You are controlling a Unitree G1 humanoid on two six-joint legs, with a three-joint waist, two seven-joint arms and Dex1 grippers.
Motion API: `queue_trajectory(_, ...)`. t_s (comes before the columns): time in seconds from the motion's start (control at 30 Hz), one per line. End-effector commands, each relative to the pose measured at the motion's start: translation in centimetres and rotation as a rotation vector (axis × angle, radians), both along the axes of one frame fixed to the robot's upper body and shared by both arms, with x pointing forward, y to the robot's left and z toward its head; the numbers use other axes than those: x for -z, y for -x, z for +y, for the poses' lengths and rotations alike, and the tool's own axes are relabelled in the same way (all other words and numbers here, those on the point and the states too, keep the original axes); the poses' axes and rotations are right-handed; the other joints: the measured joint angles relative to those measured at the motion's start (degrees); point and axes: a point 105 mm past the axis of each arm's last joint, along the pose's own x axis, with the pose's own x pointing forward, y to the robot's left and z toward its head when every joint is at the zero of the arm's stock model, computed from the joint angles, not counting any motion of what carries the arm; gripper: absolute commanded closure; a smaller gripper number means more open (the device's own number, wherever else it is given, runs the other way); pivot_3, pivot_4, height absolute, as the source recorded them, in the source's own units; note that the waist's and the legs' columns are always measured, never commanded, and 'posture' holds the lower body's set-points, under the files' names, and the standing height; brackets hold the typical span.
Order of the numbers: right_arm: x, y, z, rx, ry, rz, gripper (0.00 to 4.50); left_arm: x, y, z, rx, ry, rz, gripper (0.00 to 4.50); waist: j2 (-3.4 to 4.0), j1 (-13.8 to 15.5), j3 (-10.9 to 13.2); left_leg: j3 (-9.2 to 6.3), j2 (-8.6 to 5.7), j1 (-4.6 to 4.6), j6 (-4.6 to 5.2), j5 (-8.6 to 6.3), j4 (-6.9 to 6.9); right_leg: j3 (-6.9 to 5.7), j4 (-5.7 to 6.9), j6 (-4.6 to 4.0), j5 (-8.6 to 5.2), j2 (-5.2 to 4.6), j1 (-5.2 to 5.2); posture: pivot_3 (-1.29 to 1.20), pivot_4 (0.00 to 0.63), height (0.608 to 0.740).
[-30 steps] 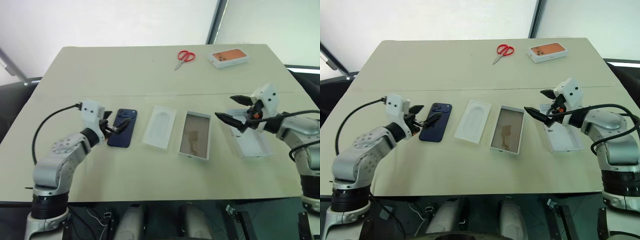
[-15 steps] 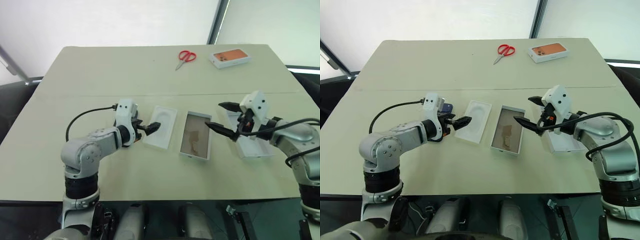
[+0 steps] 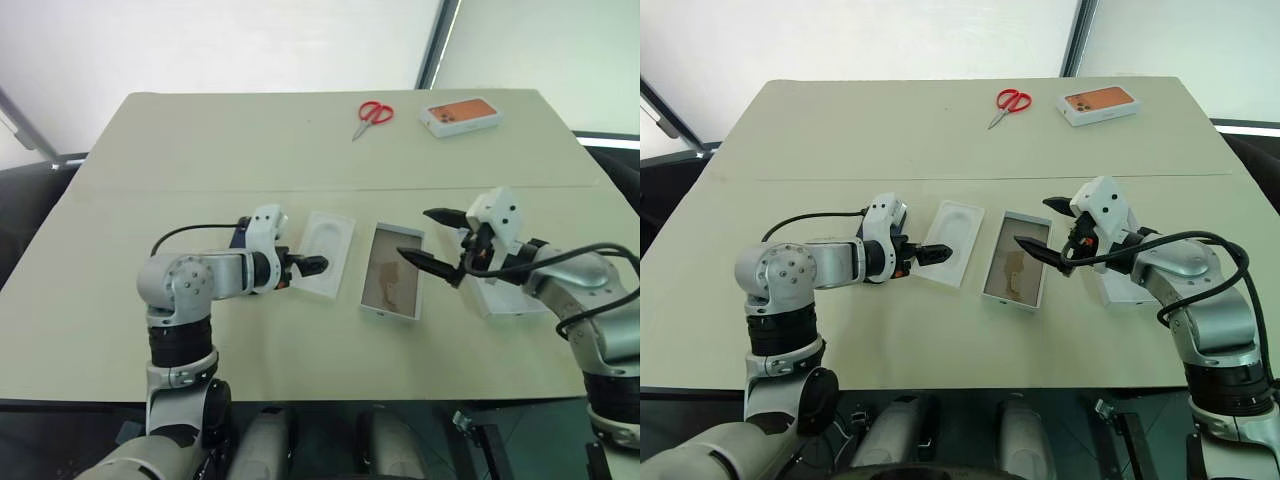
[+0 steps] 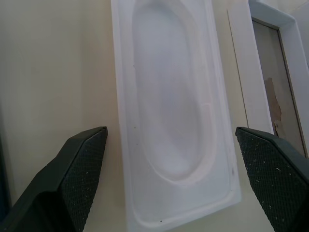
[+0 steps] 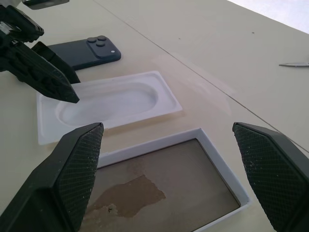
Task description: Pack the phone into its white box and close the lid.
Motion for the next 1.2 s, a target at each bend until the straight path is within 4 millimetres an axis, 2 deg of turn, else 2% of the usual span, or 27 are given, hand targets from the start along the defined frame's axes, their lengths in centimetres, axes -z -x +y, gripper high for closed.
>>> queue_trajectory(0.03, -1.1, 0.6, 0.7, -0.025, -0.007, -0.05, 0.0, -0.4, -0.2, -0.1, -0.005, 0.036, 0.004, 1.81, 0.0, 0.1, 0.0, 0.0, 0.0, 0.0, 0.0, 0.0, 0.0, 0.0, 0.0, 0.0, 0.0, 0.0, 0.0, 0.0, 0.15, 0.697)
queue_trajectory(0.2, -1.0, 0.6, 0.7, -0.025, -0.007, -0.049, 0.0, -0.5, -0.5, 0.5, -0.05, 0.094, 0.017, 4.46, 0.0, 0.1, 0.0, 0.0, 0.0, -0.01, -0.01, 0.0, 0.0, 0.0, -0.01, 0.0, 0.0, -0.01, 0.0, 0.0, 0.15, 0.697)
queue_trajectory(0.47, -1.2, 0.5, 0.6, -0.024, -0.003, -0.053, 0.0, -2.2, -1.0, 2.1, -0.116, 0.245, -0.022, 4.46, -0.01, 0.1, 0.0, 0.0, 0.0, -0.01, -0.01, 0.0, 0.0, 0.0, -0.01, 0.0, 0.0, 0.0, -0.01, 0.0, 0.15, 0.697)
queue_trajectory(0.57, -1.4, 0.2, 0.1, -0.01, 0.005, -0.064, 0.0, -3.1, -0.8, 2.1, -0.103, 0.339, -0.04, 4.46, -0.01, 0.1, 0.0, 0.01, 0.0, -0.01, -0.01, 0.0, 0.0, 0.0, -0.01, 0.0, 0.0, 0.0, -0.01, 0.0, 0.15, 0.697)
queue_trajectory(0.77, -2.2, -0.5, -1.4, 0.041, 0.03, -0.091, 0.0, -4.8, 0.1, -0.7, 0.031, 0.51, -0.048, 4.46, -0.06, 0.3, 0.0, 0.01, -0.02, -0.02, -0.01, 0.01, 0.01, 0.0, -0.03, 0.0, 0.0, -0.04, 0.01, 0.0, 0.15, 0.697)
queue_trajectory(1.03, -2.2, -0.6, -2.1, 0.067, 0.037, -0.096, 0.0, -3.0, 1.0, -5.3, 0.137, 0.453, 0.078, 4.46, -0.07, 0.2, 0.0, 0.01, -0.02, -0.01, -0.01, 0.01, 0.01, 0.0, -0.01, 0.0, 0.0, -0.02, 0.01, 0.0, 0.15, 0.697)
queue_trajectory(1.2, -2.0, -0.5, -2.0, 0.071, 0.034, -0.094, 0.0, -2.2, 1.1, -6.8, 0.163, 0.427, 0.133, 4.46, -0.08, 0.0, 0.0, 0.02, -0.01, -0.01, -0.01, 0.01, 0.0, 0.0, -0.01, 0.0, 0.0, -0.01, 0.0, 0.0, 0.15, 0.697)
